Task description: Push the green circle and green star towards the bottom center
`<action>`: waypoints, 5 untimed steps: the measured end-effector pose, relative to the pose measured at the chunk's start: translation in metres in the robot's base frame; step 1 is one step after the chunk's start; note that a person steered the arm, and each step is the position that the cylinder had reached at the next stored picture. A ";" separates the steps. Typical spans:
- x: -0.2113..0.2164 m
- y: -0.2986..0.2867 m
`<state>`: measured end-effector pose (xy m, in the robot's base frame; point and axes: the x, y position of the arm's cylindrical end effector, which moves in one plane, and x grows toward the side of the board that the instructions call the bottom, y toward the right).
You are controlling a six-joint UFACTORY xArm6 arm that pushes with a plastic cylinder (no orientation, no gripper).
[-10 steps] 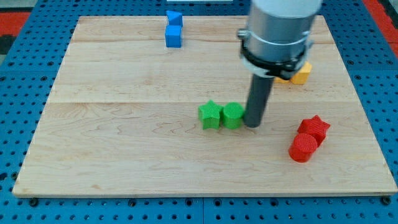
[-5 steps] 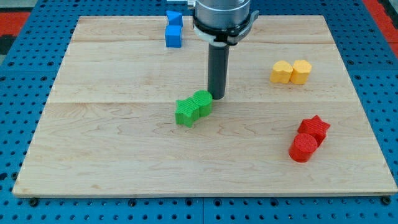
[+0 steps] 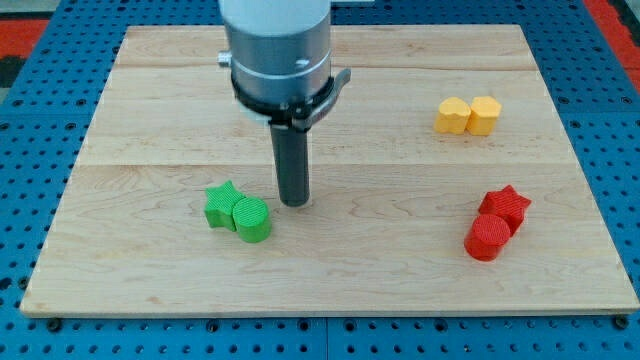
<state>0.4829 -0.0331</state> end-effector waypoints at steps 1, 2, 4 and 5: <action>-0.006 -0.061; -0.006 -0.100; 0.003 -0.116; 0.015 -0.112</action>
